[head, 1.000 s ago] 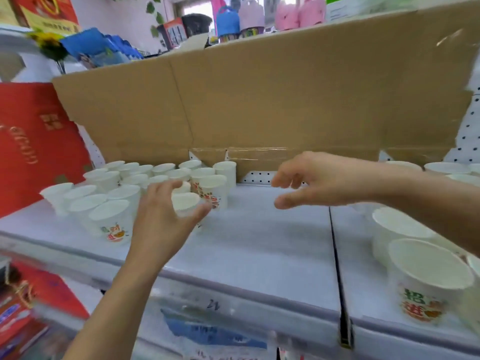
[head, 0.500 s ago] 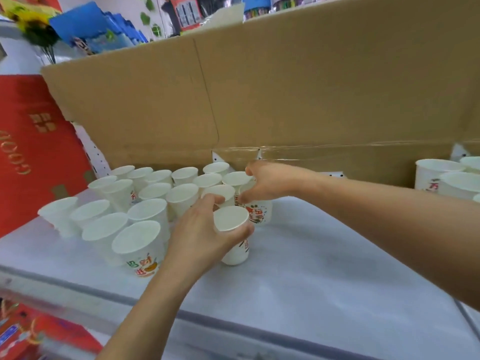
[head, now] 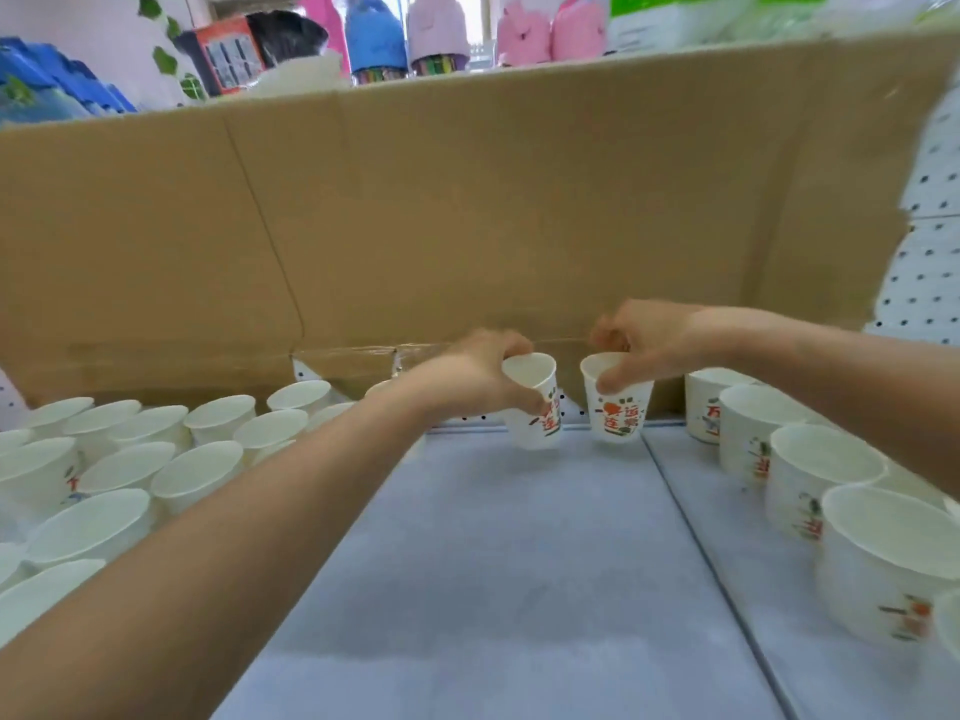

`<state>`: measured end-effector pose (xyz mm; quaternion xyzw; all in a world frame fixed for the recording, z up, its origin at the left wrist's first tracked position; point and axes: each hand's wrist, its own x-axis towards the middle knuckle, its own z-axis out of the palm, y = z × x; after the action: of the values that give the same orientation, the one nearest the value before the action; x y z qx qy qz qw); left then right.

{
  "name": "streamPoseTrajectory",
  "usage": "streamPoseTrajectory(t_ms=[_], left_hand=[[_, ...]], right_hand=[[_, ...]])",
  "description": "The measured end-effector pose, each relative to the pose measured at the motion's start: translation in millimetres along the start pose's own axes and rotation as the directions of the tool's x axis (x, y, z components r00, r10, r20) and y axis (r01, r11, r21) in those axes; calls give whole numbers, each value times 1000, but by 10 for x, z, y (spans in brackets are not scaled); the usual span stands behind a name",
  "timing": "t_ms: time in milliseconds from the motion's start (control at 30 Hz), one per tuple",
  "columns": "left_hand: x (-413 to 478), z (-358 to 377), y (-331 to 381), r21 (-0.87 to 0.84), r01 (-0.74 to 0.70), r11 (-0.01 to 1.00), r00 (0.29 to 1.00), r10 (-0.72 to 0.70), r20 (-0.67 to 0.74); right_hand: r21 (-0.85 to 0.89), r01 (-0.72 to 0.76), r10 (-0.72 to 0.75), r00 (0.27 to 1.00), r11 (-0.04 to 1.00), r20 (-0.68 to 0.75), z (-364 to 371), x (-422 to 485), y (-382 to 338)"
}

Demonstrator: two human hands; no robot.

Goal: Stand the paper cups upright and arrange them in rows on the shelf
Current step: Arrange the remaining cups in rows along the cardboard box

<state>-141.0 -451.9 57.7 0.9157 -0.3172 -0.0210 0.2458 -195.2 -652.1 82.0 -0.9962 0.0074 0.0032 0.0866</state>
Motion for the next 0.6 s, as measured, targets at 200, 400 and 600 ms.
streamPoseTrajectory(t_ms=[200, 400, 600], left_hand=[[490, 411, -4, -49, -72, 996, 992, 77, 98], [562, 540, -70, -45, -38, 998, 999, 39, 22], [580, 571, -23, -122, 23, 992, 996, -33, -82]], right_hand=[[-18, -6, 6, 1000, 1000, 26, 179, 144, 257], [-26, 14, -14, 1000, 1000, 25, 204, 190, 357], [-34, -6, 6, 1000, 999, -4, 215, 172, 399]])
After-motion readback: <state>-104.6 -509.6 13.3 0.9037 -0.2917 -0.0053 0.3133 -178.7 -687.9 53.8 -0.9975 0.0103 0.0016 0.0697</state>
